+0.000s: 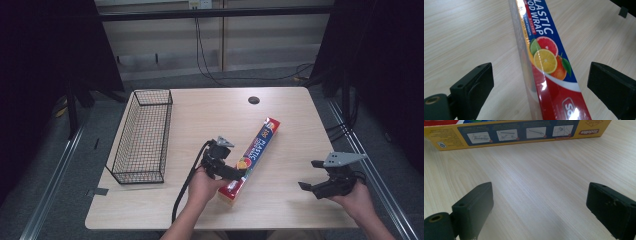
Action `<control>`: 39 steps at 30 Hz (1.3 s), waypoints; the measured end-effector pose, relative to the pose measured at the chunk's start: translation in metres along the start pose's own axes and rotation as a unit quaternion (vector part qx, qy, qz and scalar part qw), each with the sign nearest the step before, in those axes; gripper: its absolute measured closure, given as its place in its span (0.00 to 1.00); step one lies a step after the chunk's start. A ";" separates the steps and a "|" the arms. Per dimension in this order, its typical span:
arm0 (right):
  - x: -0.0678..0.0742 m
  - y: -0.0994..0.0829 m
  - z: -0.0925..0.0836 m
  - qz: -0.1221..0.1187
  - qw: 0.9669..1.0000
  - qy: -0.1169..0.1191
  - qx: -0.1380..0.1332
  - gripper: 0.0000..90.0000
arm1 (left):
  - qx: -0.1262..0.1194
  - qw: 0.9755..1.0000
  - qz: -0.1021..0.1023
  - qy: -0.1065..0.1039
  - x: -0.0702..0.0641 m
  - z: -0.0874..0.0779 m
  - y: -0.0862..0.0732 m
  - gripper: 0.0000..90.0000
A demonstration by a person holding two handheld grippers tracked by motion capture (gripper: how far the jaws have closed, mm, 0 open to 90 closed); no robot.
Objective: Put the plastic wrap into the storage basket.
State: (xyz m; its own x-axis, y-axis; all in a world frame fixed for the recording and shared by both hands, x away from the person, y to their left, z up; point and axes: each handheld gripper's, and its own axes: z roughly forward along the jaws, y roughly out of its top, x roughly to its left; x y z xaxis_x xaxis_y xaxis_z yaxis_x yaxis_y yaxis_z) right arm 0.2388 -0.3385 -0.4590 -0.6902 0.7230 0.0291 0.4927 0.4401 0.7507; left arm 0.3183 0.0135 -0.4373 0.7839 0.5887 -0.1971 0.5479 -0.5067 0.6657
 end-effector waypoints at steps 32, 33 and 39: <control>-0.001 0.001 0.001 0.009 1.000 0.000 -0.001 0.09 | 0.069 0.997 -0.026 0.027 -0.008 0.059 0.041 0.15; -0.001 0.001 0.001 0.009 1.000 0.002 -0.001 0.09 | 0.067 0.997 -0.025 0.026 -0.008 0.060 0.041 0.16; -0.002 0.001 0.001 0.009 1.000 0.001 -0.001 0.09 | 0.068 0.996 -0.046 0.033 -0.007 0.066 0.043 0.21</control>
State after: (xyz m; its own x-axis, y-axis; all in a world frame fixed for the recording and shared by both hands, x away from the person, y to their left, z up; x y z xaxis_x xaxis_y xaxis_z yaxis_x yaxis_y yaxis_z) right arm 0.2409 -0.3386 -0.4585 -0.6826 0.7295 0.0439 0.5042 0.4266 0.7508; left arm 0.3551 -0.0539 -0.4549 0.7103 0.6744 -0.2017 0.6543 -0.5269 0.5425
